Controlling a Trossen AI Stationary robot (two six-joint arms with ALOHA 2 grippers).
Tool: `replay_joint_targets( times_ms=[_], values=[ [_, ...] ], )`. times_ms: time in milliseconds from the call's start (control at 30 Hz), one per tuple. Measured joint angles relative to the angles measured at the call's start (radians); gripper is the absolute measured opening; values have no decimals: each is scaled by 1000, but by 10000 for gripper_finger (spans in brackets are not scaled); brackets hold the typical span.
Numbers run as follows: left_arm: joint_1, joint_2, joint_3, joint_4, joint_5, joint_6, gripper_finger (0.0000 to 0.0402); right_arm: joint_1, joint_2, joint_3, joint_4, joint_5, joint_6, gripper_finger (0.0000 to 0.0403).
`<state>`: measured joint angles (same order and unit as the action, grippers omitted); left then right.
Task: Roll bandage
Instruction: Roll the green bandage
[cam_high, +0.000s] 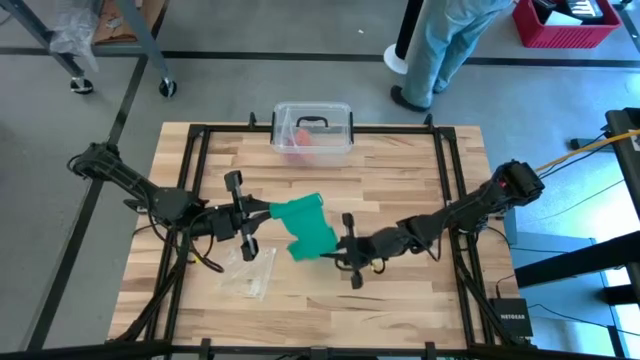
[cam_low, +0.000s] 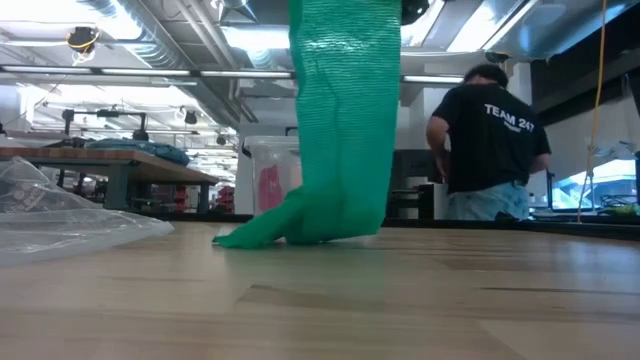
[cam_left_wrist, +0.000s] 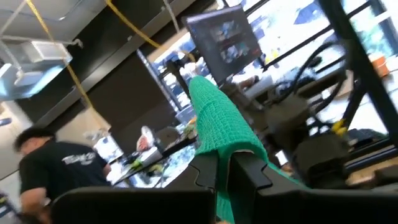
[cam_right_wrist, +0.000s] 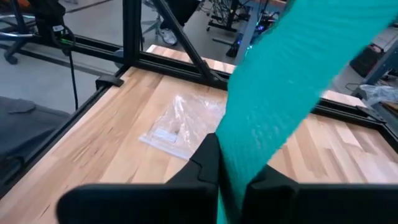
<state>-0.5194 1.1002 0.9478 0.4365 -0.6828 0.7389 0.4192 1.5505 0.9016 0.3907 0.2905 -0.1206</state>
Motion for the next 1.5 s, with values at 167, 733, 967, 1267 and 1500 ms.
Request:
replay_joint_targets(
  times_ms=[167,733,967,1267,1500],
  values=[
    [0,-1,0,-72,-63,20,8,36,0,0,1,15,-19,6],
    [-193,-116,0,-278,100,-251,8,30,-45,2,-132,241,-43,2],
    [-259,-189,0,-400,254,-279,8,30,-61,2,-151,249,-43,1],
    [-293,-240,0,-523,364,-342,8,24,-85,1,-212,281,-18,1],
    [-251,-210,-1,-237,224,-123,8,24,-75,1,-104,187,-41,1]
  ],
)
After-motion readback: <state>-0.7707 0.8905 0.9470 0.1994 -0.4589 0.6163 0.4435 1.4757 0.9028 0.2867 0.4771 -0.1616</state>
